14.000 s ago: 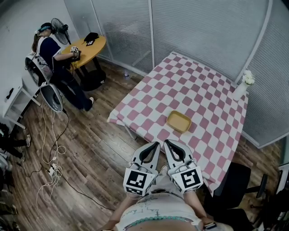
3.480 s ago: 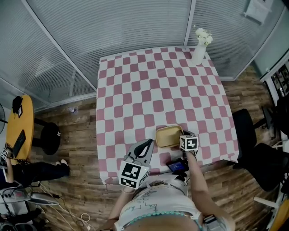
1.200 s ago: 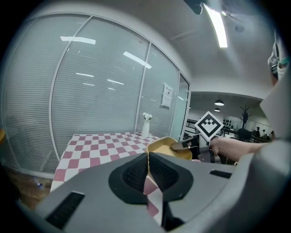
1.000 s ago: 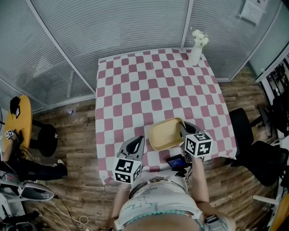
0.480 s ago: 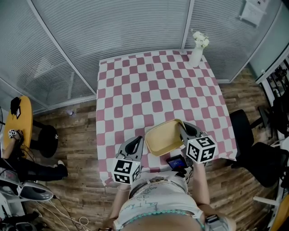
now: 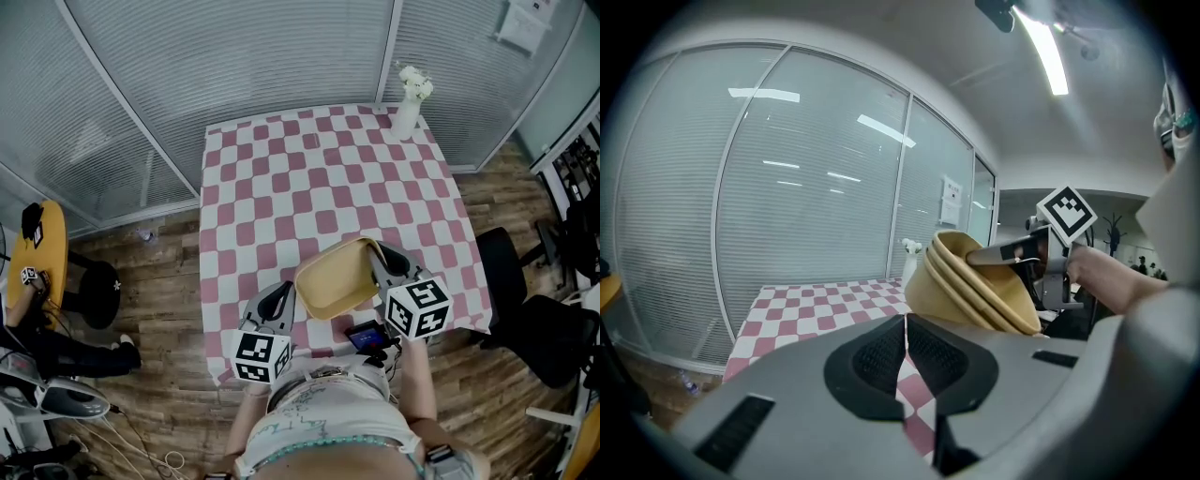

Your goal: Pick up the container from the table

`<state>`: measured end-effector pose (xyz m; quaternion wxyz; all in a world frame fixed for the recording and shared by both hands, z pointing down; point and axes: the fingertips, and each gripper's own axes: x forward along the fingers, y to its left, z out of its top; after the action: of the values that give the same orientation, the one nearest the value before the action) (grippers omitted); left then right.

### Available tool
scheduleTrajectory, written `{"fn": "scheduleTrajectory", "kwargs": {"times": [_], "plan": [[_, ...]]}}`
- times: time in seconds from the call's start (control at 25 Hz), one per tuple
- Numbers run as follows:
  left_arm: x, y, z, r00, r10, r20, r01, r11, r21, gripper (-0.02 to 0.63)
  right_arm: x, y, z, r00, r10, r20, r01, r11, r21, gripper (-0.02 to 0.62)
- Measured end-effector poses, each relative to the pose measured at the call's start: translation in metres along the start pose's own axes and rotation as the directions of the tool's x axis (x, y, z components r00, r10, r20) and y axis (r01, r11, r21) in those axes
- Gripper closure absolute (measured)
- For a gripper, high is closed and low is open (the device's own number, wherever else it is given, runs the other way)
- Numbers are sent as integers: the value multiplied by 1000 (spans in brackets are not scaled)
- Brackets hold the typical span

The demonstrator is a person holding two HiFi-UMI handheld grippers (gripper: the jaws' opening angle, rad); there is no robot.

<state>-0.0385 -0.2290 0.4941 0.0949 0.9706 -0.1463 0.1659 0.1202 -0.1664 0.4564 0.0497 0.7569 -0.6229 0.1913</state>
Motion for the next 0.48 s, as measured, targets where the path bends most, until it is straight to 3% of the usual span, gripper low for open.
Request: {"fn": "scheduleTrajectory", "kwargs": {"times": [0.24, 0.48], "plan": [[-3, 3, 1, 1000, 18, 9, -18, 1000, 5, 588, 0, 4, 15, 999, -13, 49, 18, 996, -86, 580], [-5, 4, -2, 1000, 25, 7, -25, 1000, 5, 588, -1, 7, 14, 998, -8, 65, 13, 997, -76, 580]]}}
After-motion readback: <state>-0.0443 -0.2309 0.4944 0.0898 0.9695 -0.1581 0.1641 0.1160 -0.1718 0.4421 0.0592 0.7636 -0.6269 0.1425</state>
